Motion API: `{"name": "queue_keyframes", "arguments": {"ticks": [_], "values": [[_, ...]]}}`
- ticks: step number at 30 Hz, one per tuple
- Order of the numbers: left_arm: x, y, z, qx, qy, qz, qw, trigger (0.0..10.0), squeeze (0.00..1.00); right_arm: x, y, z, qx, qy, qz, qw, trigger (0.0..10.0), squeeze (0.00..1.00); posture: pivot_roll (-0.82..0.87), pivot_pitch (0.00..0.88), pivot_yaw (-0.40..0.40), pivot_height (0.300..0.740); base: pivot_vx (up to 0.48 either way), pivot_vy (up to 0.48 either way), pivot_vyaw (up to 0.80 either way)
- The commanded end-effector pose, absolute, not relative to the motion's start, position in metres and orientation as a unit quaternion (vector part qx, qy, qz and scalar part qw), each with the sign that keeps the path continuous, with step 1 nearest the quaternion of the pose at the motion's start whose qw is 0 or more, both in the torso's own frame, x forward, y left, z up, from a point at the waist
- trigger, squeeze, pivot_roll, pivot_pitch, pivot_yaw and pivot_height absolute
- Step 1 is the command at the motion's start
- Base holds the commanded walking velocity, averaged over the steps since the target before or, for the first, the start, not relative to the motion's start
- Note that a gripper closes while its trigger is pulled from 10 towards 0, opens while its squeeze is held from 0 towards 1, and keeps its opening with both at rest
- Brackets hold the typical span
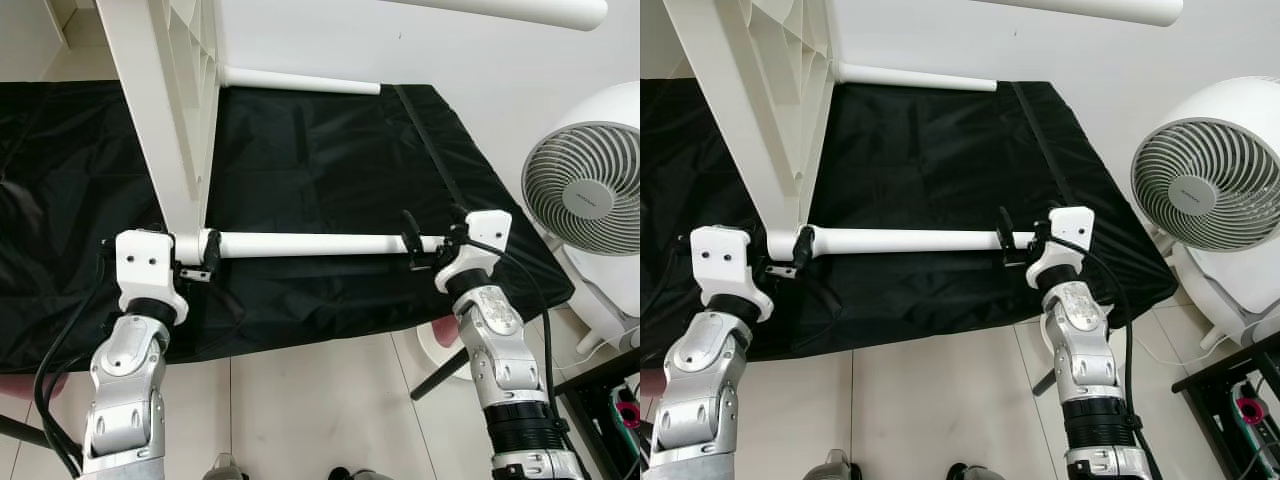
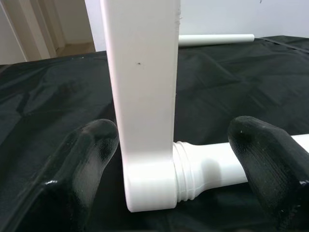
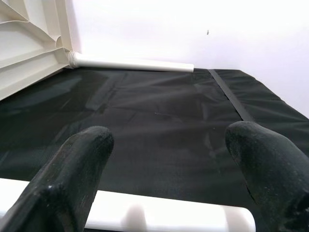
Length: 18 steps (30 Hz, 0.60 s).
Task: Building children table
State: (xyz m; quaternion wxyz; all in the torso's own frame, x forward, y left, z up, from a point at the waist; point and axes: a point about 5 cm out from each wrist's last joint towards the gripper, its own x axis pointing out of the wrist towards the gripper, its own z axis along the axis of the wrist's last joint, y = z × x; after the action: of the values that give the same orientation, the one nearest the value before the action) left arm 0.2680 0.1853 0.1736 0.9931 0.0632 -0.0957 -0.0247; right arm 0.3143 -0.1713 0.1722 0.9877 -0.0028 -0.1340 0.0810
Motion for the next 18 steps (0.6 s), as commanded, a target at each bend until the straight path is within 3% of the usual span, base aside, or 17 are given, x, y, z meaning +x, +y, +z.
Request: {"name": "queue_keyframes", "arguments": {"ticks": [1,12,18], "values": [[0.267,0.190,0.172,0.067,-0.097,-0.006,0.993,10.0,0.00,0.310,-0.172,0.168,-0.009,-0.136,0.079,0.988,10.0,0.00,0.18,0.090,-0.052,0.740,0.000,0.000,0.00],[0.271,0.187,0.163,0.041,-0.094,-0.004,0.995,10.0,0.00,0.292,-0.159,0.141,-0.040,-0.120,0.075,0.989,10.0,0.00,0.17,0.088,-0.040,0.740,0.000,0.000,0.00],[0.275,0.183,0.162,0.058,-0.088,-0.022,0.994,10.0,0.00,0.282,-0.155,0.133,-0.066,-0.125,0.089,0.986,10.0,0.00,0.13,0.071,0.023,0.740,0.000,0.000,0.00]]}}
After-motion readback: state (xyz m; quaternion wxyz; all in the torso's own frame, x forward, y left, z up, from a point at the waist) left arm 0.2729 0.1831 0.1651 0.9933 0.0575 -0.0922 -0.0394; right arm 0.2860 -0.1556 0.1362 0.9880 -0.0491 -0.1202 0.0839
